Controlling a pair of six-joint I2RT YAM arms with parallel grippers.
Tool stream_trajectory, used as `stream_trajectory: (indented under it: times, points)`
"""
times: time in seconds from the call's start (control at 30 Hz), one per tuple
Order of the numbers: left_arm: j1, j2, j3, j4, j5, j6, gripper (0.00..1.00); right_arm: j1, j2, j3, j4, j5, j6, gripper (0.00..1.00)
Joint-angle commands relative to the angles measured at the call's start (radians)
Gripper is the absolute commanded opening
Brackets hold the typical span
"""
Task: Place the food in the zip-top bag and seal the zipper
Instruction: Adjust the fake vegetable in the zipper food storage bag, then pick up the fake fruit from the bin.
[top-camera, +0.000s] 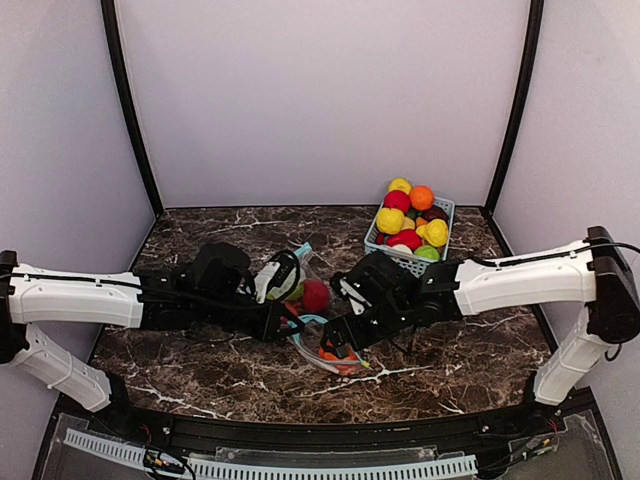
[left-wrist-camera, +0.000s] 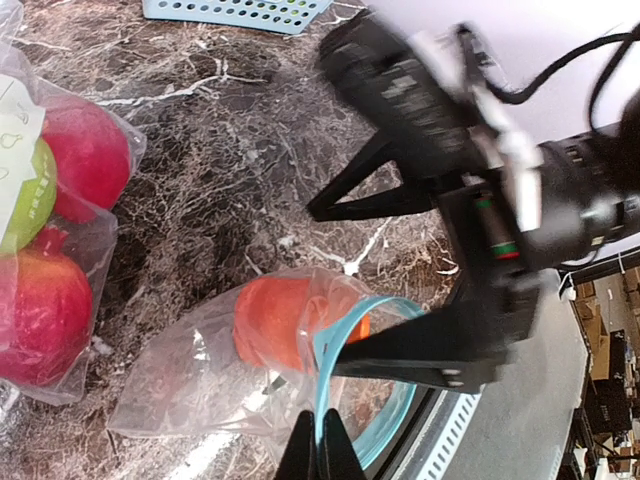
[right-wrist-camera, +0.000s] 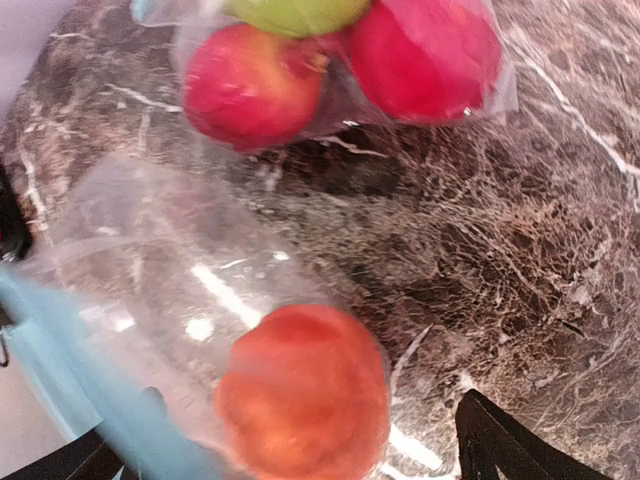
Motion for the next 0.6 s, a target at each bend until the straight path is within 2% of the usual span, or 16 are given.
stream_trajectory:
  times: [0.0,0.1,0.3,0.57]
  points:
    - [0.005,0.015,0.027,-0.05,-0.044,0.007,0.01,0.012,-0.16,0.035,-0.004,-0.13,-0.104,0.99]
    - [0.005,0.03,0.041,-0.052,-0.055,0.01,0.01,0.012,-0.241,0.038,-0.029,-0.158,-0.131,0.99]
    - [0.006,0.028,0.04,-0.044,-0.085,0.011,0.01,-0.041,-0.352,0.085,-0.204,-0.062,-0.15,0.99]
    - [0.005,0.01,-0.001,0.019,-0.082,-0.008,0.01,-0.315,-0.318,0.174,-0.344,0.129,-0.135,0.98]
